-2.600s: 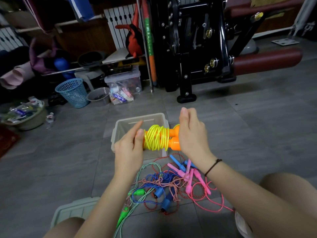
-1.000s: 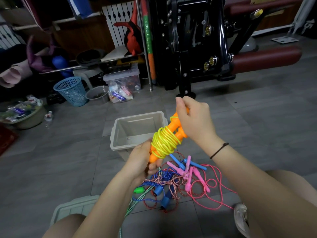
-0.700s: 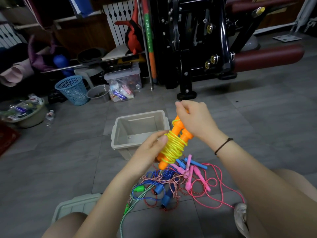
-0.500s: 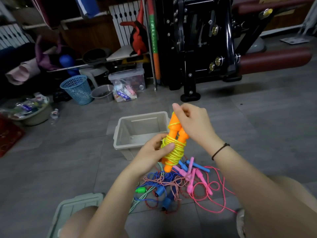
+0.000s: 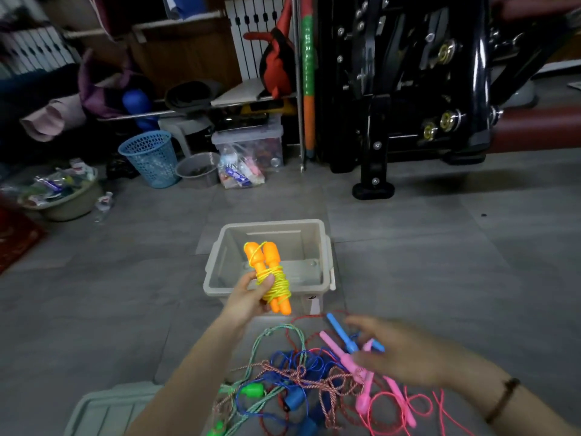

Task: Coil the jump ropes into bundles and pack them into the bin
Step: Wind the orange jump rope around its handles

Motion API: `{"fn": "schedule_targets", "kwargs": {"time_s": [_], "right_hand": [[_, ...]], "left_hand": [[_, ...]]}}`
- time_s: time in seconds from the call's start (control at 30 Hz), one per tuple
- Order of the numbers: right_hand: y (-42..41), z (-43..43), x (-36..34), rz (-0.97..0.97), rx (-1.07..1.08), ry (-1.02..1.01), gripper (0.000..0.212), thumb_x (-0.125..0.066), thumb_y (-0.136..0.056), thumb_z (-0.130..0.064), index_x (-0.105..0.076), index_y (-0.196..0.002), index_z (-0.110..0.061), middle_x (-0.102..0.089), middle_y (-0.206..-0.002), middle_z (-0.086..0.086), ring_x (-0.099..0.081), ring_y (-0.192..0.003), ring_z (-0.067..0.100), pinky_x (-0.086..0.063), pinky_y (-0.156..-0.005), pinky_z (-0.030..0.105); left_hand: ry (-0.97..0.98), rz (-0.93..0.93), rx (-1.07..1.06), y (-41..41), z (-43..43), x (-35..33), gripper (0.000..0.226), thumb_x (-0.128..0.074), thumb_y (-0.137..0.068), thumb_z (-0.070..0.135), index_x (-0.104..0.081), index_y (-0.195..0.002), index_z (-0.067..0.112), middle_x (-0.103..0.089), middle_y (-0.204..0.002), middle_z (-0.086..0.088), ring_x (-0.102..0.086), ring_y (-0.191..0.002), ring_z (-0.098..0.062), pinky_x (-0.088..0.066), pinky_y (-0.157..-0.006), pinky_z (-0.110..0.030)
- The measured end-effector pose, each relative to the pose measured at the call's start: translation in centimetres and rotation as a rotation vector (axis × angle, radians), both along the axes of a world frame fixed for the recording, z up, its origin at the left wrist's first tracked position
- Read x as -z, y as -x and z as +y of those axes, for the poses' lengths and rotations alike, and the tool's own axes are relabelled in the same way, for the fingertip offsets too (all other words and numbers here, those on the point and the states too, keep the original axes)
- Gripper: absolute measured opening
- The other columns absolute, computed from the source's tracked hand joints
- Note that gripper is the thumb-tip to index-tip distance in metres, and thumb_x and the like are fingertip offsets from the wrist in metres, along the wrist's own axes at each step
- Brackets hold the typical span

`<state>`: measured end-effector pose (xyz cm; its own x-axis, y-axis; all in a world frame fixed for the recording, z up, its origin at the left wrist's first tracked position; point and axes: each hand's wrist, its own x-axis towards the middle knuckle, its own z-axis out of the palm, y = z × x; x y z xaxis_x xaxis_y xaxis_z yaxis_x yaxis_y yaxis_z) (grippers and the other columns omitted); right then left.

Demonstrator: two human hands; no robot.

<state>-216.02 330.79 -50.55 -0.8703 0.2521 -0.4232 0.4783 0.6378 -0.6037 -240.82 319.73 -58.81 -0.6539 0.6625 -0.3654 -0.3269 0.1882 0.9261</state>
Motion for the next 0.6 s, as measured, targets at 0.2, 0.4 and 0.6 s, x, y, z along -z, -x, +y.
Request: {"fn": "schedule_targets", "kwargs": {"time_s": [0.2, 0.4, 0.6], "right_hand": [[1.6, 2.5, 1.8, -0.139, -0.068, 0.003, 0.056, -0.057, -0.088, -0.050, -0.034, -0.139, -0.041, -0.057, -0.127, -0.006, -0.053, -0.110, 0.009, -0.040, -0.094, 0.021], [0.5, 3.8, 1.2, -0.284, -0.073, -0.144, 0.050, -0.053, -0.093, -0.040, -0.044, -0.137, -0.019, -0.059, -0.129, 0.004, -0.054, -0.117, 0.020, -0.035, -0.091, 0.022], [-3.3, 4.4, -0.6, -0.380, -0.014, -0.258, 0.051, -0.047, -0.091, -0.052, -0.045, -0.134, -0.024, -0.056, -0.129, 0.002, -0.052, -0.118, 0.020, -0.037, -0.091, 0.025]], "left_hand": [[0.070, -0.001, 0.200, 0.4, 1.6, 3.7, 0.027, -0.062, -0.088, 0.011, -0.053, -0.114, 0.012, -0.068, -0.097, -0.015, -0.070, -0.076, -0.023, -0.057, -0.063, -0.033], [0.196, -0.192, 0.305, -7.5, 0.3, 11.7, 0.024, -0.063, -0.088, 0.013, -0.057, -0.111, 0.011, -0.068, -0.095, -0.006, -0.068, -0.077, -0.018, -0.058, -0.069, -0.036], [0.260, -0.239, 0.366, -13.0, 3.6, 15.2, 0.032, -0.067, -0.086, 0.018, -0.056, -0.116, 0.011, -0.068, -0.102, -0.010, -0.068, -0.082, -0.022, -0.058, -0.069, -0.037]]}}
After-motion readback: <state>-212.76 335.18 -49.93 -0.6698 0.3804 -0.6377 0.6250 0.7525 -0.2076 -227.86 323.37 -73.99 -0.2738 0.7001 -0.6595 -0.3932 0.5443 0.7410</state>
